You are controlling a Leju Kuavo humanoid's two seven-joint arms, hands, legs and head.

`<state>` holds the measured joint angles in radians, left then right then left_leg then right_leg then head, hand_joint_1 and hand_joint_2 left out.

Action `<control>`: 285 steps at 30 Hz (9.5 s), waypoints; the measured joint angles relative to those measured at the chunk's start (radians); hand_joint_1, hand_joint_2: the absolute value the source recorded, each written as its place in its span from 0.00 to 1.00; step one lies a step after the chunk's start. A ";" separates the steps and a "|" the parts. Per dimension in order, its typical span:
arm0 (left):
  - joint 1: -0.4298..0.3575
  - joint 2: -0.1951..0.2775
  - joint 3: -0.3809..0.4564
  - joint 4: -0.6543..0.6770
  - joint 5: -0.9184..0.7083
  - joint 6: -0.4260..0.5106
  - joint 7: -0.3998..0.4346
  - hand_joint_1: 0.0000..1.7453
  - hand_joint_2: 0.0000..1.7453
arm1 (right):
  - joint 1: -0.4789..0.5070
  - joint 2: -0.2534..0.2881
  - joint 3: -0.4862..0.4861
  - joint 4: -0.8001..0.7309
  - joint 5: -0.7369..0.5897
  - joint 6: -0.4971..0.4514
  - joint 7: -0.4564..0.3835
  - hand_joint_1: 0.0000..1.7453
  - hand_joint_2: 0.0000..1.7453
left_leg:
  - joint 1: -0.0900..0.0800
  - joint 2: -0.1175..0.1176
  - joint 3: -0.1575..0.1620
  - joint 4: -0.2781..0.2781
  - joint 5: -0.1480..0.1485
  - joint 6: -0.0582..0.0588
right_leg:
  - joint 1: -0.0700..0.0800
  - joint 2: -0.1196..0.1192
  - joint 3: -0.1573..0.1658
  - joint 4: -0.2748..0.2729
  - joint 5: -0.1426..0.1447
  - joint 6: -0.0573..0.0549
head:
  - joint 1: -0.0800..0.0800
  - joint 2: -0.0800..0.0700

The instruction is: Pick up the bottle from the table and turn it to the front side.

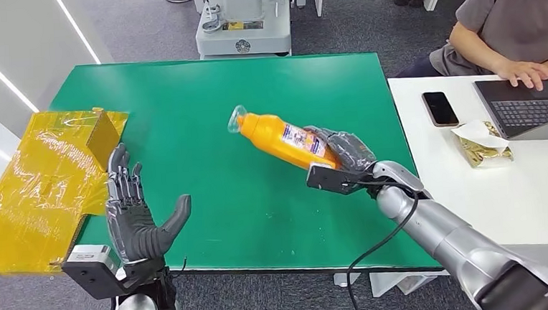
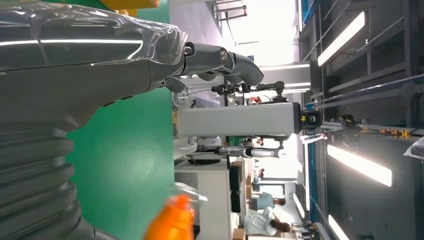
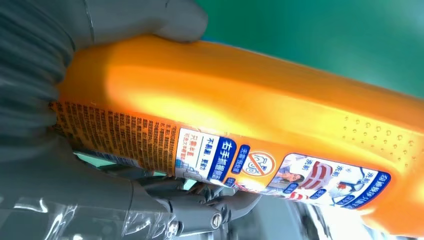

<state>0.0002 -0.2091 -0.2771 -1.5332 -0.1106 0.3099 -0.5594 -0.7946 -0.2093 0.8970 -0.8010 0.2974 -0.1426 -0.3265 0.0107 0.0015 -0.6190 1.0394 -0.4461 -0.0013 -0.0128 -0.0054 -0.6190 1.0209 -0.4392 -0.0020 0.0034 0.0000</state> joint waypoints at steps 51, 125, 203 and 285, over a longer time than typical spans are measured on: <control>-0.339 0.010 -0.076 0.152 0.168 -0.177 0.042 0.00 1.00 | 0.182 0.334 -0.193 -0.012 0.014 -0.403 -0.360 1.00 1.00 | 0.000 0.000 0.000 0.000 0.000 -0.001 | 0.000 0.000 0.000 0.000 0.000 0.000 | 0.000 0.000; -0.421 0.015 -0.144 0.361 0.293 -0.382 0.144 0.00 1.00 | 0.154 0.339 -0.179 0.010 0.066 -0.405 -0.366 1.00 1.00 | 0.000 0.001 0.000 0.000 0.000 -0.001 | 0.000 0.002 0.000 0.000 0.000 0.000 | 0.000 0.000; -0.363 0.114 -0.012 0.346 -0.207 0.295 0.067 1.00 1.00 | 0.483 0.301 -0.188 -0.556 -0.076 -0.537 -0.289 0.00 1.00 | 0.000 0.002 0.001 -0.001 0.000 -0.001 | 0.000 0.002 -0.001 0.000 -0.001 0.000 | 0.000 0.000; -0.522 0.459 0.079 1.175 -1.204 0.364 0.512 0.00 1.00 | 0.623 0.231 -0.155 -0.759 -0.106 -0.442 -0.217 0.00 1.00 | 0.001 0.003 0.001 -0.003 0.002 -0.004 | 0.001 0.004 -0.002 0.002 -0.001 -0.003 | 0.000 0.000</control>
<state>-0.5217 0.2495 -0.1982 -0.3580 -1.3147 0.6739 -0.0478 -0.1718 0.0221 0.7424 -1.5599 0.1910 -0.5842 -0.5437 0.0115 0.0045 -0.6180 1.0367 -0.4443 -0.0055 -0.0121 -0.0015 -0.6210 1.0225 -0.4403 -0.0046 0.0039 0.0000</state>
